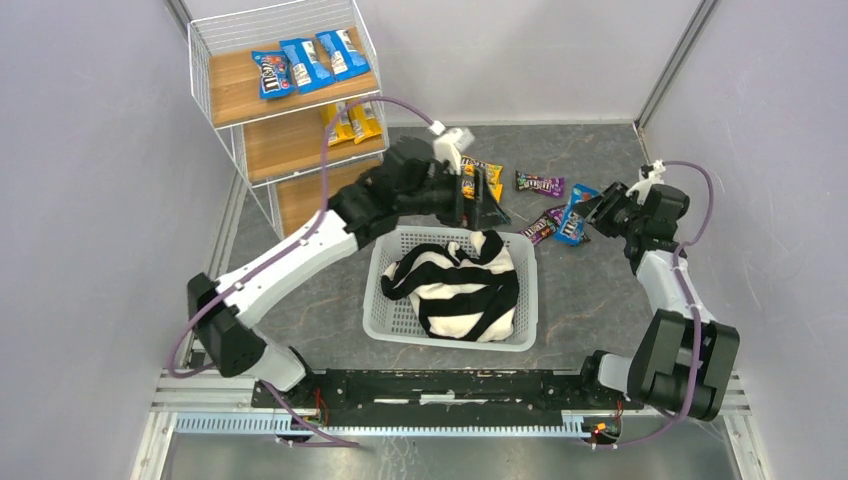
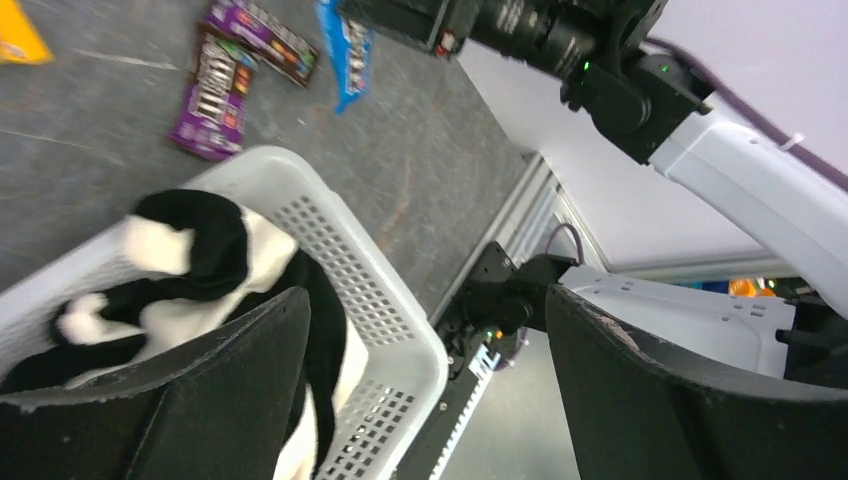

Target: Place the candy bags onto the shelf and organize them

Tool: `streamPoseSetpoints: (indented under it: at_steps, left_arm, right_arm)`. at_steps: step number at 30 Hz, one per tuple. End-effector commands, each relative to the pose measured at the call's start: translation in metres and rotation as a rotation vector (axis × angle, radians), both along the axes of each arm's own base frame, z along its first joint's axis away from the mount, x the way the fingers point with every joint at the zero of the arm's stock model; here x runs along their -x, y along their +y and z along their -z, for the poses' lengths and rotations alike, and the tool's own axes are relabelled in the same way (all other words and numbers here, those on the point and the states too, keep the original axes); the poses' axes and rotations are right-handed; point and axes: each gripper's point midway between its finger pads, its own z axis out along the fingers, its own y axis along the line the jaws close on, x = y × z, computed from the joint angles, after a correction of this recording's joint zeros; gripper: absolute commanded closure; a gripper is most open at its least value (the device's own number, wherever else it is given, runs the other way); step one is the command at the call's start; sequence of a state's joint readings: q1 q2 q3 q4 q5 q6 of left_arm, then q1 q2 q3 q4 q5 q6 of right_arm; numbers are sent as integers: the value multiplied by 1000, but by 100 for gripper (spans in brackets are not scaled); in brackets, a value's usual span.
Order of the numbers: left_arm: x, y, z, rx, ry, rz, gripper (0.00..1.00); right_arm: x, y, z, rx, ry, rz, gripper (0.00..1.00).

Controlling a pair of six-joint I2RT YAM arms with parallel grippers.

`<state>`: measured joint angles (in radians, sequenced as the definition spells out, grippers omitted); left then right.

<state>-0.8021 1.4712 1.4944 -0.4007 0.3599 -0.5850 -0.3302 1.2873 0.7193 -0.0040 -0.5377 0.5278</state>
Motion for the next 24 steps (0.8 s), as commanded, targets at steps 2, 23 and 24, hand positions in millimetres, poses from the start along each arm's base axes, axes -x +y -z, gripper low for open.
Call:
streamPoseSetpoints:
  at_steps: [2, 23, 24]
  left_arm:
    - [17, -57, 13, 17, 23, 50, 9]
    - [-37, -67, 72, -215, -87, -336, 35]
    - [-39, -66, 72, -224, -88, -347, 38]
  right_arm:
    - [-2, 61, -58, -132, -166, -130, 57]
    - [20, 149, -123, -324, -318, -355, 57]
    - [23, 155, -123, -329, -317, -370, 57]
